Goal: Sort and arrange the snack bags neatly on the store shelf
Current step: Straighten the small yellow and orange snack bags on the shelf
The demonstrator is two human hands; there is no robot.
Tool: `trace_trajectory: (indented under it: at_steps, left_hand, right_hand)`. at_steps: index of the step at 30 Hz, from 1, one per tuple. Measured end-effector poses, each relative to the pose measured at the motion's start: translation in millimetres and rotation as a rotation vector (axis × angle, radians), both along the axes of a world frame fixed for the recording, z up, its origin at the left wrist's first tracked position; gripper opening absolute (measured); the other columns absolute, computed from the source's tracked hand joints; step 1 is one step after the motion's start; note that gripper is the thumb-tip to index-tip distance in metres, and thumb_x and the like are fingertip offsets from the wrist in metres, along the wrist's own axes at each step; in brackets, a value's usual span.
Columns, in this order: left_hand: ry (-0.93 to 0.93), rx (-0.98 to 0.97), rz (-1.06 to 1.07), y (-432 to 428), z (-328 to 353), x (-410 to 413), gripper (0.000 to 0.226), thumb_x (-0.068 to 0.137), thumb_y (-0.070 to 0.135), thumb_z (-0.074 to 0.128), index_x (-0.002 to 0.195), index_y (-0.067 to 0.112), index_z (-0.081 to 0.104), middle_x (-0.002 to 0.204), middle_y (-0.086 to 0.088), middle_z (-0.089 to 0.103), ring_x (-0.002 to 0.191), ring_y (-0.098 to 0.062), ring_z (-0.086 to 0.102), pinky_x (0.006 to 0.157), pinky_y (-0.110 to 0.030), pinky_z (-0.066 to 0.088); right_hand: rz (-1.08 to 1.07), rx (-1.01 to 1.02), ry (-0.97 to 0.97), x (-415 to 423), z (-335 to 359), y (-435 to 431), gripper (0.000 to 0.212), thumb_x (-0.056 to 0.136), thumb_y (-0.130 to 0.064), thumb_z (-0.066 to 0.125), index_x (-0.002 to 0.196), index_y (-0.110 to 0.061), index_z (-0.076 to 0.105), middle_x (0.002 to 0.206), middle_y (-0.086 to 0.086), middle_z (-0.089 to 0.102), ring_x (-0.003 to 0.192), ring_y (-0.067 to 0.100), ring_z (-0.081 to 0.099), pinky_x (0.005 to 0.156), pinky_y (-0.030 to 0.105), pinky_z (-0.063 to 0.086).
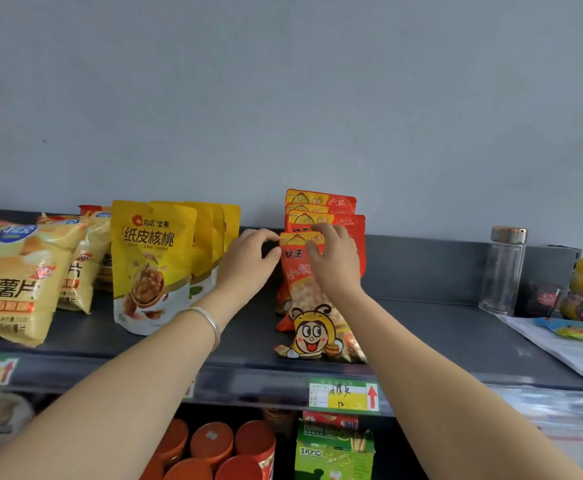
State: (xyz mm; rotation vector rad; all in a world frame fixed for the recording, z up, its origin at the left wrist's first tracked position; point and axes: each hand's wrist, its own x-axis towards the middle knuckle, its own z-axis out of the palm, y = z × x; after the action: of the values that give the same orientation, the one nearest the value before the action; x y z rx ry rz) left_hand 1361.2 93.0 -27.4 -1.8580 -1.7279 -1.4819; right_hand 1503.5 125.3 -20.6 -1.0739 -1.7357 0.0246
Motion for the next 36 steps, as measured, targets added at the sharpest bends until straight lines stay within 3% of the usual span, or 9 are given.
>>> trace_trajectory:
  at_steps: [9,13,17,20,23,26,29,31,36]
  left_hand:
    - [0.285,0.341,0.282,-47.1,12.4,-90.4,0.036,0.082,0.022,0.064,0.118,0.019,0.061,0.127,-0.009,0.053,0.123,-0.03,0.046,0.098,-0.046,0.036]
    - [0.003,0.342,0.279,-56.0,7.5,-135.8,0.062,0.083,0.03,0.067,0.138,0.018,0.04,0.144,-0.015,0.033,0.134,-0.031,0.032,0.106,-0.047,0.029]
    - [-0.387,0.193,0.064,-54.2,-8.7,-180.1,0.087,0.084,0.034,0.068,0.15,0.024,0.013,0.155,-0.009,0.011,0.144,-0.025,0.015,0.114,-0.046,0.025]
    - [-0.542,0.013,-0.103,-53.5,-24.3,-200.0,0.097,0.082,0.037,0.07,0.151,0.03,0.001,0.159,-0.001,0.002,0.146,-0.02,0.009,0.116,-0.047,0.02]
    - [-0.703,-0.149,-0.244,-47.4,-35.4,-214.3,0.099,0.077,0.041,0.071,0.152,0.029,0.008,0.158,0.0,0.019,0.144,-0.022,0.019,0.114,-0.045,0.022]
    - [-0.79,-0.275,-0.396,-38.3,-45.5,-220.9,0.073,0.079,0.033,0.071,0.141,0.022,0.035,0.132,0.004,0.053,0.126,-0.018,0.045,0.101,-0.033,0.033]
    - [-0.843,-0.333,-0.487,-32.0,-52.9,-216.5,0.057,0.082,0.026,0.07,0.132,0.017,0.043,0.116,0.007,0.058,0.114,-0.015,0.05,0.093,-0.029,0.034]
    - [-0.851,-0.321,-0.541,-26.0,-56.3,-211.2,0.059,0.082,0.023,0.071,0.133,0.016,0.044,0.119,0.003,0.06,0.115,-0.016,0.053,0.09,-0.027,0.037]
    - [-0.834,-0.355,-0.601,-17.3,-63.8,-188.6,0.059,0.082,0.025,0.072,0.132,0.022,0.043,0.124,0.001,0.058,0.116,-0.017,0.052,0.095,-0.032,0.039]
  right_hand:
    - [0.249,-0.06,0.008,-95.6,6.5,-12.0,0.038,0.096,-0.025,0.052,0.132,-0.015,0.054,0.133,0.009,0.051,0.121,0.027,0.05,0.1,0.042,0.044]
    - [0.314,-0.166,0.163,-134.6,4.5,-13.6,0.038,0.098,-0.036,0.05,0.129,-0.015,0.055,0.131,0.009,0.05,0.117,0.025,0.054,0.098,0.042,0.046]
    - [0.357,-0.255,0.29,-162.5,-10.2,-16.3,0.037,0.097,-0.042,0.049,0.123,-0.017,0.057,0.129,0.007,0.051,0.114,0.021,0.055,0.097,0.04,0.047]
    - [0.373,-0.31,0.33,-175.7,-24.8,-20.0,0.036,0.097,-0.04,0.05,0.125,-0.017,0.053,0.126,0.005,0.053,0.11,0.018,0.054,0.091,0.035,0.048]
    - [0.339,-0.307,0.448,-183.6,-33.8,-24.7,0.031,0.097,-0.034,0.052,0.121,-0.015,0.051,0.113,0.002,0.058,0.102,0.017,0.056,0.084,0.032,0.048]
    - [0.335,-0.339,0.411,-188.1,-38.1,-26.2,0.023,0.097,-0.035,0.052,0.098,-0.013,0.057,0.1,0.003,0.062,0.091,0.017,0.059,0.081,0.037,0.049]
    - [0.35,-0.369,0.37,-190.4,-44.5,-24.8,0.029,0.098,-0.032,0.051,0.086,-0.007,0.058,0.091,0.01,0.061,0.082,0.017,0.055,0.074,0.034,0.043]
    - [0.294,-0.346,0.414,-188.5,-48.6,-22.9,0.035,0.097,-0.033,0.05,0.085,0.0,0.054,0.089,0.015,0.058,0.08,0.019,0.05,0.073,0.036,0.039]
    - [0.198,-0.27,0.576,-176.2,-48.7,-27.3,0.035,0.1,-0.019,0.044,0.067,-0.016,0.035,0.071,-0.001,0.04,0.064,0.013,0.035,0.061,0.028,0.029]
